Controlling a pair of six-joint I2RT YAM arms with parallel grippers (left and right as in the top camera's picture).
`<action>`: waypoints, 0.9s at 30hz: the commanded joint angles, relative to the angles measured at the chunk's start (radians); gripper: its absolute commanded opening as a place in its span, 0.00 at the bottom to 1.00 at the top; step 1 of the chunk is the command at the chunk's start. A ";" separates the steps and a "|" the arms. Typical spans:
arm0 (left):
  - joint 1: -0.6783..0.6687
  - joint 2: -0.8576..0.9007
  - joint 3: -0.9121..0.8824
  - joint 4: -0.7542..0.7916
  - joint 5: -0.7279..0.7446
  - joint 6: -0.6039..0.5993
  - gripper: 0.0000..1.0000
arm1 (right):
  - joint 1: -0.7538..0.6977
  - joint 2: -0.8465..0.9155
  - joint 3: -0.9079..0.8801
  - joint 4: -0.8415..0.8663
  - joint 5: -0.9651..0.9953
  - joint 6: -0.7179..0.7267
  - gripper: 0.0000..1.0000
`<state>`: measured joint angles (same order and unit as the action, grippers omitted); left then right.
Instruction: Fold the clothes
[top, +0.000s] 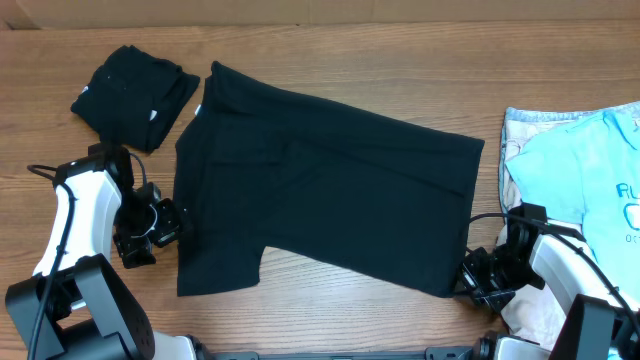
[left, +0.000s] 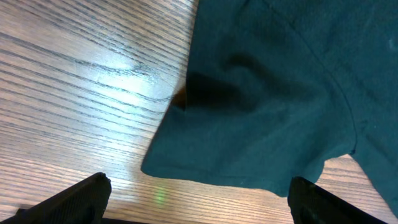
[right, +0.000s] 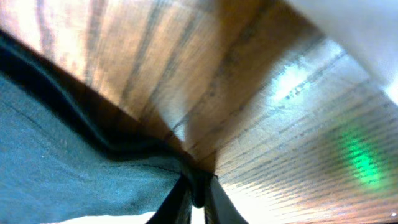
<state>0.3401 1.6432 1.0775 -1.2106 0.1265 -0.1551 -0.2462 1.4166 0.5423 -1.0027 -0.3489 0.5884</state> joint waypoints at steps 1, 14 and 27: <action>-0.006 0.005 -0.009 0.000 -0.006 -0.010 0.95 | 0.005 -0.001 -0.012 0.004 0.014 0.018 0.04; -0.006 0.005 -0.032 0.004 -0.059 -0.032 0.94 | 0.004 -0.001 0.200 -0.153 -0.027 -0.046 0.04; -0.006 0.005 -0.225 0.244 -0.029 -0.063 0.50 | 0.004 -0.001 0.213 -0.154 -0.037 -0.046 0.04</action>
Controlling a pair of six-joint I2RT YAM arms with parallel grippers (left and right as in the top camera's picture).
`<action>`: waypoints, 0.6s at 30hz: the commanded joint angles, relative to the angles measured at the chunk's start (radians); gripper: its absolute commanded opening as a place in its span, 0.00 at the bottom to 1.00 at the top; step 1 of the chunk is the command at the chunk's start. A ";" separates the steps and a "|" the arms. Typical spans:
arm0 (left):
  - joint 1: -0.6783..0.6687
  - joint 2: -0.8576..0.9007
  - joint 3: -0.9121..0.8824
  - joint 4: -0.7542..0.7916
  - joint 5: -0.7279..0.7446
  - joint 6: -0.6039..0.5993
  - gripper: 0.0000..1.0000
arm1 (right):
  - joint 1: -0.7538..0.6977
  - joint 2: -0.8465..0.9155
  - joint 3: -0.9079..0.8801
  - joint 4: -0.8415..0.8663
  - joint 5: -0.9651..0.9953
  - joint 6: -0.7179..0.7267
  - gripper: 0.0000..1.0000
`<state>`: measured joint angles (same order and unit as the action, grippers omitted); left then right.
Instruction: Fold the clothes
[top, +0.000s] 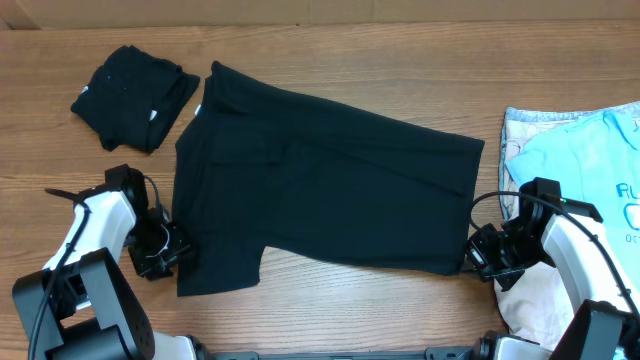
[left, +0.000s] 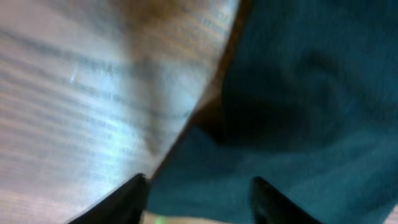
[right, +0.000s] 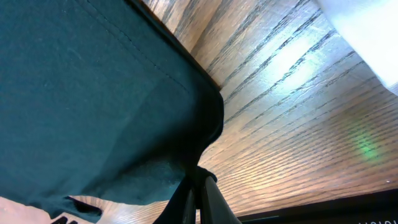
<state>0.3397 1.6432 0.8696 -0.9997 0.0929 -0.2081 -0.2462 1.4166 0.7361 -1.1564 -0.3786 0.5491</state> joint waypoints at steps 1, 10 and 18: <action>-0.005 0.005 -0.026 0.058 0.011 -0.011 0.47 | 0.004 -0.001 0.019 0.002 -0.008 -0.007 0.04; 0.016 0.004 0.018 0.102 -0.023 0.006 0.61 | 0.004 -0.001 0.019 -0.002 -0.008 -0.026 0.04; 0.017 0.005 0.029 0.195 0.031 0.003 0.63 | 0.004 -0.001 0.019 0.003 -0.008 -0.026 0.04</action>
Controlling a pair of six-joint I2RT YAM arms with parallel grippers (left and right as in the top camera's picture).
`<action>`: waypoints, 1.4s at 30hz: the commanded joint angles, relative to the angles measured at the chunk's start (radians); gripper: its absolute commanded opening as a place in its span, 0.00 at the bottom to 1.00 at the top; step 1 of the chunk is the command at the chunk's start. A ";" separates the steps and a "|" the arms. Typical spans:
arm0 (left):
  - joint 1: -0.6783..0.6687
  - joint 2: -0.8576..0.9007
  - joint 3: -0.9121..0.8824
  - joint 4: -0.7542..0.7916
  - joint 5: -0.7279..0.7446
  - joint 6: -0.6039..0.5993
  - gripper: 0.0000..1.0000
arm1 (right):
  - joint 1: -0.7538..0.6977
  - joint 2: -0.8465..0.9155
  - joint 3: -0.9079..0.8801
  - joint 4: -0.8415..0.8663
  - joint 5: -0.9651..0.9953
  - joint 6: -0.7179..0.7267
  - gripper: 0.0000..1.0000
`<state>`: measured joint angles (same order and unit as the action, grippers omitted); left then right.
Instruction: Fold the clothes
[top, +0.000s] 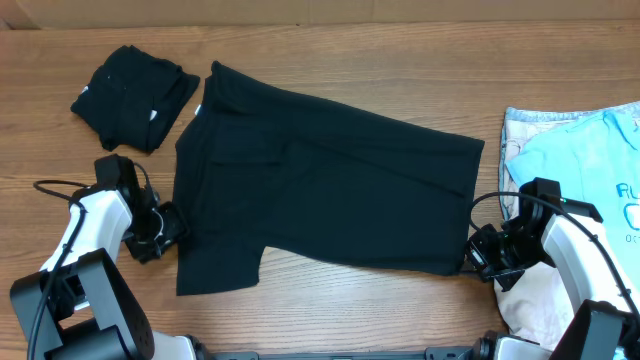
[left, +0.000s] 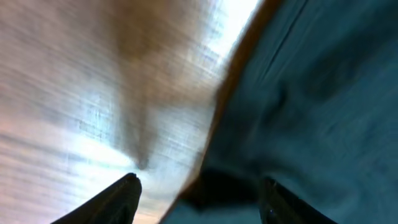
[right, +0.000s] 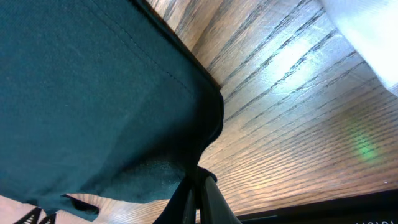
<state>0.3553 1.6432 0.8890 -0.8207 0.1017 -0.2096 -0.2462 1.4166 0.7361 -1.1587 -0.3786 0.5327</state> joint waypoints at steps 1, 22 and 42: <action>0.002 0.005 0.010 0.018 0.033 -0.008 0.62 | 0.004 -0.001 0.019 0.005 -0.008 -0.009 0.04; -0.015 0.005 -0.154 -0.009 0.021 0.003 0.56 | 0.004 -0.001 0.019 0.001 -0.008 -0.010 0.04; -0.037 0.004 0.456 -0.336 0.114 0.049 0.04 | 0.004 -0.001 0.019 -0.015 0.010 -0.043 0.04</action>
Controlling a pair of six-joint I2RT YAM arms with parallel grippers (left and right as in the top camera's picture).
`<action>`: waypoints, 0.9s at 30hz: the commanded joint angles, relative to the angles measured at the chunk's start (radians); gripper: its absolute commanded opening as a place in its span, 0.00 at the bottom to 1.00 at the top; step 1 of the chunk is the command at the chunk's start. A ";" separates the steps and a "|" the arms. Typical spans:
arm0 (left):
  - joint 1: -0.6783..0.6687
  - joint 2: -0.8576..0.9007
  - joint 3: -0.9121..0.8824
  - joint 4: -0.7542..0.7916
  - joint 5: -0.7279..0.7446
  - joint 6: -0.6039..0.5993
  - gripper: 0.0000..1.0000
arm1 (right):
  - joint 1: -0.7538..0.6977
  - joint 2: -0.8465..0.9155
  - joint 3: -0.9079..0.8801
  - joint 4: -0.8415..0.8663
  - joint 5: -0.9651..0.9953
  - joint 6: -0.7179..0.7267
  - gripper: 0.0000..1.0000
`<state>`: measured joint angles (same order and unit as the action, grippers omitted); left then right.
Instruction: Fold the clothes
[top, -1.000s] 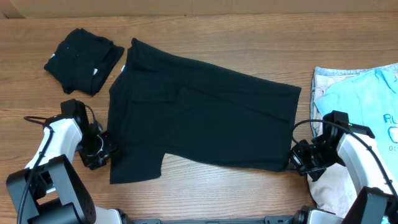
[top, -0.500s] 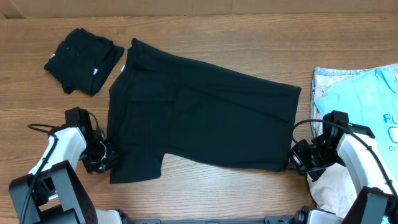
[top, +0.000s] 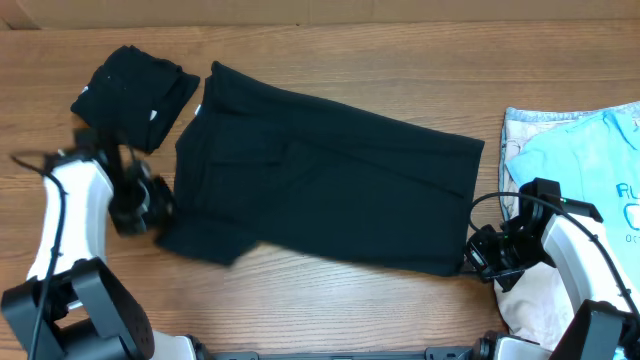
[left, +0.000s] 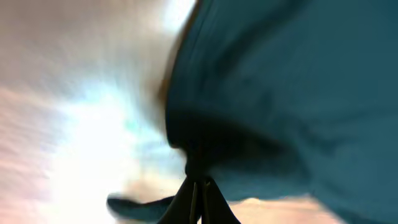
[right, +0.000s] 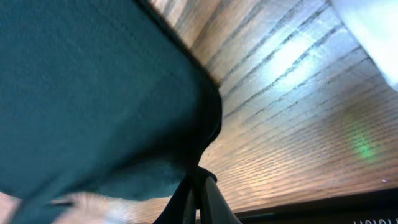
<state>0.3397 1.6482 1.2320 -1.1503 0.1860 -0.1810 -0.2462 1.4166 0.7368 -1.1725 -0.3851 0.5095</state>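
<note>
A black T-shirt (top: 330, 185) lies spread across the middle of the table. My left gripper (top: 150, 205) is shut on its near-left sleeve corner, and that corner is lifted and bunched toward the shirt's body. In the blurred left wrist view dark cloth (left: 261, 93) hangs from the closed fingers (left: 200, 190). My right gripper (top: 470, 262) is shut on the shirt's near-right hem corner, with the cloth (right: 93, 93) pinched between its fingers (right: 199, 186).
A folded black garment (top: 135, 85) sits at the far left. A light blue shirt (top: 585, 170) lies on a pile of clothes at the right edge, close behind my right arm. Bare wood runs along the front.
My left gripper was open beside the shirt's near-left corner; now it is shut on that corner and has moved up and left, and the flap that lay toward the front is pulled up.
First my left gripper stood open off the shirt's left edge while the right one was shut on the near-right hem corner. The left then sat open at the near-left corner in two slightly different places. Now it grips that corner; the right has kept its hold throughout.
</note>
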 joint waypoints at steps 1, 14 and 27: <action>-0.030 -0.001 0.150 -0.006 0.034 0.021 0.04 | 0.004 -0.001 0.018 -0.001 0.025 -0.020 0.04; -0.175 0.000 0.230 0.095 -0.031 0.019 0.04 | 0.004 -0.001 0.018 0.078 -0.005 -0.020 0.04; -0.190 0.000 0.230 0.115 -0.057 0.028 0.04 | -0.003 -0.001 0.013 0.107 -0.039 -0.019 0.04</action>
<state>0.1520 1.6482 1.4452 -1.0630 0.1223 -0.1768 -0.2466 1.4166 0.7368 -1.0798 -0.3988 0.4969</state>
